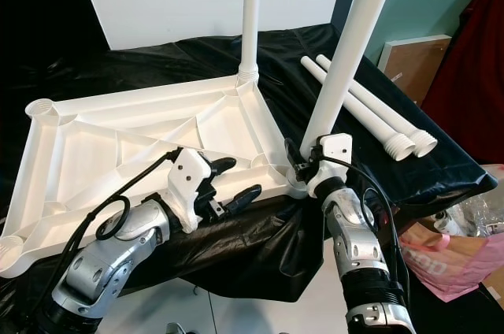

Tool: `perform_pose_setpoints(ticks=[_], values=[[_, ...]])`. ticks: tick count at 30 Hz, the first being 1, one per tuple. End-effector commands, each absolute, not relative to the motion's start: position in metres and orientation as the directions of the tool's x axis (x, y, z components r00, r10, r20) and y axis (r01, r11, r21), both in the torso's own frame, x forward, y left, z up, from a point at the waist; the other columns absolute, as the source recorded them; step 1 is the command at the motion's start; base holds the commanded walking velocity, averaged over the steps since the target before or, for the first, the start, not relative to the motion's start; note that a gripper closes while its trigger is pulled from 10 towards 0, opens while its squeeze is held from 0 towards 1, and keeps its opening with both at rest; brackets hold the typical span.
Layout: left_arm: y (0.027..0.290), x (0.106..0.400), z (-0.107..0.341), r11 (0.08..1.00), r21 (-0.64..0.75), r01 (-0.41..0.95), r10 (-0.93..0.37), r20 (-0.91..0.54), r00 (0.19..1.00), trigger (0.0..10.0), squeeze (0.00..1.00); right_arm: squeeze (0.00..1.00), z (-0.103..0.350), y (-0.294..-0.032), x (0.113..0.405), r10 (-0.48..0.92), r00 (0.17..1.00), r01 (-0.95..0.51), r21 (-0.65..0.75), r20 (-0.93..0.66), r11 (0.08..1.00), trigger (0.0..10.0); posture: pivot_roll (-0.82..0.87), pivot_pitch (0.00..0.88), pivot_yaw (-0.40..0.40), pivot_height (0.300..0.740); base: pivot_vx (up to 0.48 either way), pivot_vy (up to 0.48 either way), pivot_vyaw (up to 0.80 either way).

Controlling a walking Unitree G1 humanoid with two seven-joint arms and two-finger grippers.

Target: Building children table

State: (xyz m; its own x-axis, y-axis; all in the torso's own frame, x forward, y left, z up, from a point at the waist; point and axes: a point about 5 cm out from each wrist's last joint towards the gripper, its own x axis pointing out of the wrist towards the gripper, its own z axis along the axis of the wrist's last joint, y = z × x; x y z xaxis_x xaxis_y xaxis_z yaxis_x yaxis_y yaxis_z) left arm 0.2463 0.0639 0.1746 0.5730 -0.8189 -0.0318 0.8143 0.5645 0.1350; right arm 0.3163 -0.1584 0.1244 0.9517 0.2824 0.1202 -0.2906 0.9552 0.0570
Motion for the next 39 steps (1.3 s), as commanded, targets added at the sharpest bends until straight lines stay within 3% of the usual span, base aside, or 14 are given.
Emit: perform_pose_setpoints(ticks=[1, 4, 5, 9, 22, 23, 24, 25, 33, 34, 35, 36, 39], values=[[0.063, 0.243, 0.173, 0.538, 0.122, 0.834, -0.837, -0.044, 0.546, 10.0, 0.00, 0.00, 0.083, -0.158, 0.304, 0.281, 0.957, -0.272, 0.116, -0.074, 0.955, 10.0, 0.00, 0.096, -0.015, 0.740, 0.000, 0.000, 0.00], [0.063, 0.243, 0.173, 0.541, 0.121, 0.832, -0.834, -0.044, 0.549, 10.0, 0.00, 0.00, 0.085, -0.158, 0.302, 0.206, 0.977, -0.200, 0.111, -0.047, 0.974, 10.0, 0.00, 0.094, -0.016, 0.740, 0.000, 0.000, 0.00], [0.063, 0.243, 0.173, 0.542, 0.120, 0.832, -0.834, -0.045, 0.550, 10.0, 0.00, 0.00, 0.088, -0.160, 0.301, 0.114, 0.993, -0.111, 0.101, -0.014, 0.989, 10.0, 0.00, 0.094, -0.016, 0.740, 0.000, 0.000, 0.00], [0.062, 0.242, 0.173, 0.541, 0.117, 0.833, -0.835, -0.044, 0.549, 10.0, 0.00, 0.00, 0.090, -0.159, 0.299, -0.038, 0.999, 0.038, 0.162, -0.002, 0.986, 10.0, 0.00, 0.093, -0.018, 0.740, 0.000, 0.000, 0.00], [0.061, 0.243, 0.172, 0.541, 0.111, 0.834, -0.836, -0.041, 0.547, 10.0, 0.00, 0.00, 0.096, -0.142, 0.296, -0.065, 0.998, 0.061, 0.201, 0.017, 0.978, 10.0, 0.00, 0.085, -0.018, 0.740, 0.000, 0.000, 0.00], [0.061, 0.243, 0.173, 0.541, 0.111, 0.834, -0.835, -0.041, 0.548, 10.0, 0.00, 0.85, 0.098, -0.142, 0.296, -0.057, 0.998, 0.049, 0.199, 0.034, 0.979, 10.0, 0.00, 0.085, -0.018, 0.740, 0.000, 0.000, 0.00], [0.061, 0.243, 0.173, 0.541, 0.111, 0.834, -0.835, -0.041, 0.548, 10.0, 0.00, 0.85, 0.098, -0.142, 0.296, -0.057, 0.998, 0.049, 0.199, 0.034, 0.979, 10.0, 0.00, 0.085, -0.018, 0.740, 0.000, 0.000, 0.00], [0.061, 0.243, 0.173, 0.542, 0.111, 0.833, -0.835, -0.041, 0.549, 10.0, 0.00, 1.00, 0.101, -0.141, 0.296, -0.025, 0.998, 0.011, 0.210, 0.061, 0.978, 10.0, 0.00, 0.082, -0.019, 0.740, 0.000, 0.000, 0.00], [0.060, 0.243, 0.171, 0.540, 0.112, 0.834, -0.836, -0.044, 0.547, 10.0, 0.00, 1.00, 0.119, -0.147, 0.297, 0.076, 0.979, -0.113, 0.190, 0.191, 0.975, 10.0, 0.00, 0.077, -0.021, 0.740, 0.000, 0.000, 0.00], [0.060, 0.243, 0.171, 0.540, 0.113, 0.834, -0.836, -0.044, 0.547, 10.0, 0.00, 0.07, 0.121, -0.150, 0.298, 0.117, 0.972, -0.149, 0.150, 0.202, 0.977, 10.0, 0.00, 0.074, -0.021, 0.740, 0.000, 0.000, 0.00], [0.060, 0.243, 0.171, 0.540, 0.113, 0.834, -0.836, -0.044, 0.547, 10.0, 0.00, 0.07, 0.121, -0.150, 0.298, 0.117, 0.972, -0.149, 0.150, 0.202, 0.977, 10.0, 0.00, 0.074, -0.021, 0.740, 0.000, 0.000, 0.00], [0.060, 0.244, 0.172, 0.540, 0.112, 0.834, -0.836, -0.042, 0.547, 10.0, 0.00, 0.00, 0.124, -0.152, 0.299, 0.156, 0.965, -0.184, 0.118, 0.209, 0.976, 10.0, 0.00, 0.073, -0.021, 0.740, 0.000, 0.000, 0.00], [0.059, 0.244, 0.172, 0.540, 0.112, 0.835, -0.837, -0.040, 0.546, 10.0, 0.00, 0.00, 0.126, -0.154, 0.300, 0.239, 0.949, -0.260, 0.084, 0.205, 0.962, 10.0, -0.01, 0.069, -0.020, 0.740, 0.000, 0.000, 0.00]])
